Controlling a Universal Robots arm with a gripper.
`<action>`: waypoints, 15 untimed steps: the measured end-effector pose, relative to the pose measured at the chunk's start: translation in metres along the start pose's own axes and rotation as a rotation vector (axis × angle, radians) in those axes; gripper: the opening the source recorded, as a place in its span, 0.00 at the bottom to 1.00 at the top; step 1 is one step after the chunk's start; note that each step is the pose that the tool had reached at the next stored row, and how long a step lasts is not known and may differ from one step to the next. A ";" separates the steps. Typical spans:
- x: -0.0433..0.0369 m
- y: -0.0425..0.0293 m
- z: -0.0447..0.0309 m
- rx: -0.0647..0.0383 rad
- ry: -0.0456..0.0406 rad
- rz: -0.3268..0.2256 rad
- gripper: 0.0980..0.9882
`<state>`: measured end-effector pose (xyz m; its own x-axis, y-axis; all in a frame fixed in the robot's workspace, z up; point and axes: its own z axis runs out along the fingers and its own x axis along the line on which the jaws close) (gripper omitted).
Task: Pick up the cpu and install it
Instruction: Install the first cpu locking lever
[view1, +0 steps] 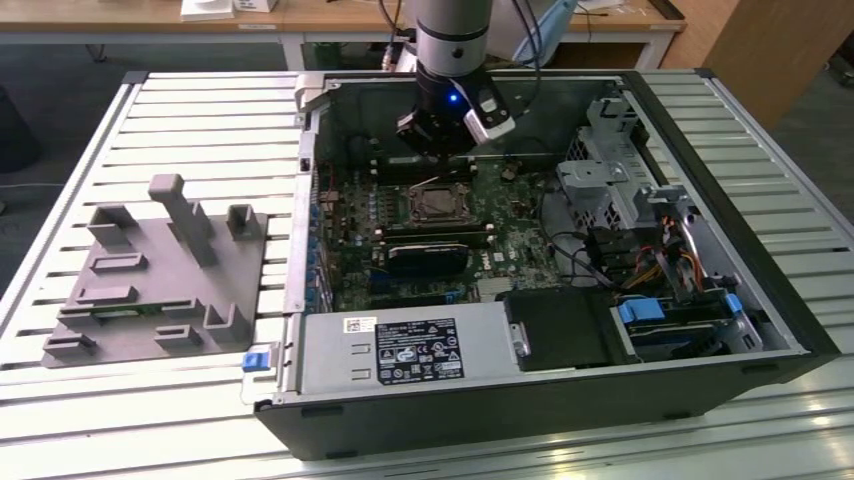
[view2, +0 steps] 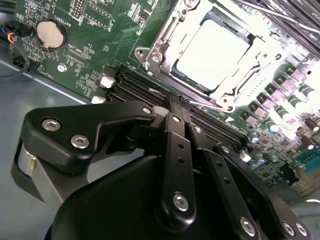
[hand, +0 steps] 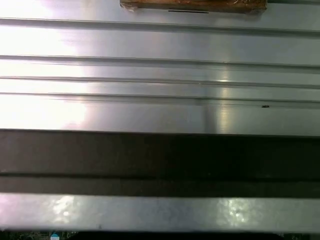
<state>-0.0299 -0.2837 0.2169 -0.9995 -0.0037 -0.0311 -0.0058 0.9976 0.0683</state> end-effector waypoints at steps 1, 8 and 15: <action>-0.0004 -0.0001 0.0013 0.000 0.0000 0.000 0.01; -0.0023 -0.0007 0.0104 0.001 0.0000 0.000 0.01; -0.0028 -0.0012 0.0170 0.007 0.0002 0.000 0.01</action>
<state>-0.0266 -0.2837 0.1999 -0.9995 -0.0040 -0.0309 -0.0059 0.9981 0.0617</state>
